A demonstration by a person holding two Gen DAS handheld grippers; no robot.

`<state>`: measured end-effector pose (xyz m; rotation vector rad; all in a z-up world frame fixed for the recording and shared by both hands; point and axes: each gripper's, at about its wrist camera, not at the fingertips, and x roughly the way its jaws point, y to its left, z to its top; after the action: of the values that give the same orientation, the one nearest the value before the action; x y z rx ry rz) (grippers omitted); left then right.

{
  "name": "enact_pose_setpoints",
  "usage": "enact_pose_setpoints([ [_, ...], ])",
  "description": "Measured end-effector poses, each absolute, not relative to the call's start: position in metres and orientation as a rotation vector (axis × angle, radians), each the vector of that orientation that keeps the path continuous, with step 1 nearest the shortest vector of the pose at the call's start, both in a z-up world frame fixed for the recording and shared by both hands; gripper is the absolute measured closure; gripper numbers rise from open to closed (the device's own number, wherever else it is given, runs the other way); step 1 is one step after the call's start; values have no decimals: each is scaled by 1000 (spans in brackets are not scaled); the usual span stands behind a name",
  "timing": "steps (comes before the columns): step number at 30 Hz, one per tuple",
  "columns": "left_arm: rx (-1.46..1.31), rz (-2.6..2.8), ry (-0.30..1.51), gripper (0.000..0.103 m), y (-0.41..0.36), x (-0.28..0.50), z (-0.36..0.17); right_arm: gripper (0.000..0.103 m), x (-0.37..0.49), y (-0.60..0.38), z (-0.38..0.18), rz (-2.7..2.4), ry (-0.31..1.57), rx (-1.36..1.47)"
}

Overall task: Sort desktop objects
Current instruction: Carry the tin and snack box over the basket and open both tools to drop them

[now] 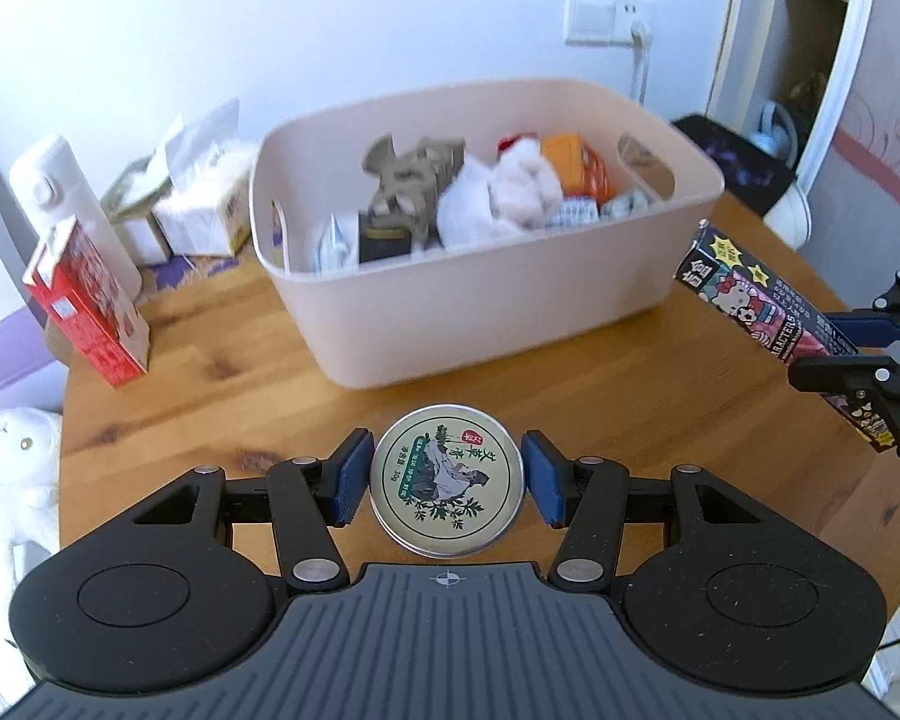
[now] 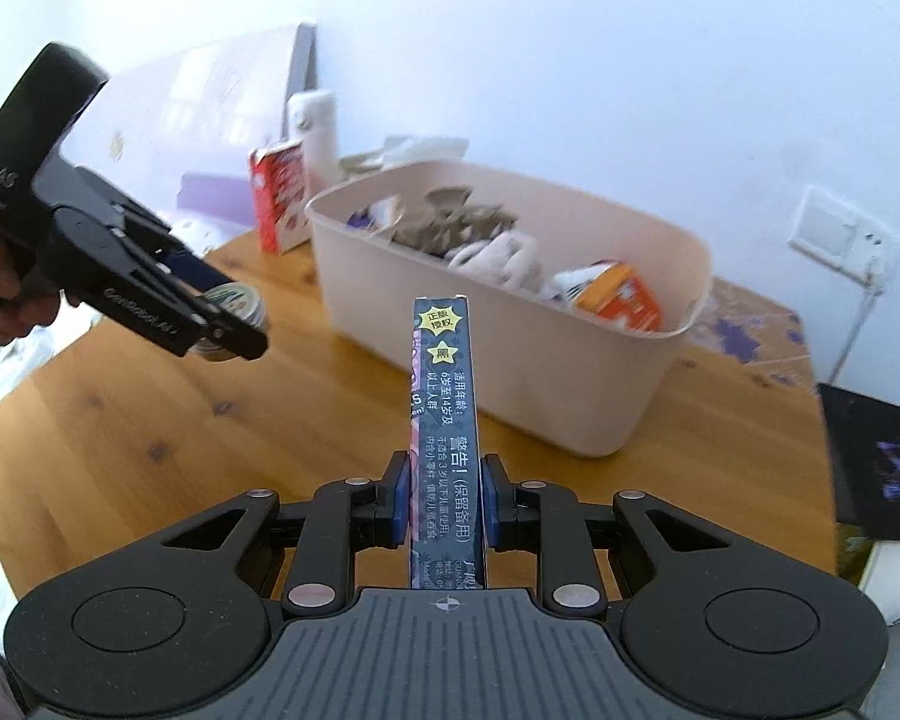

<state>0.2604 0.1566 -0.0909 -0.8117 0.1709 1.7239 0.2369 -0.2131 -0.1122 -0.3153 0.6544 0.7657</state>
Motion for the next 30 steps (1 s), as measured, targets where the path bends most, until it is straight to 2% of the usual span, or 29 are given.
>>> enact_pose_setpoints([
  [16,-646,1812,88,48,191,224,-19,80,301,-198,-54,631,516,-265],
  [30,-660,1838,124,48,278,197,-8,80,376,-160,-59,627,463,-319],
])
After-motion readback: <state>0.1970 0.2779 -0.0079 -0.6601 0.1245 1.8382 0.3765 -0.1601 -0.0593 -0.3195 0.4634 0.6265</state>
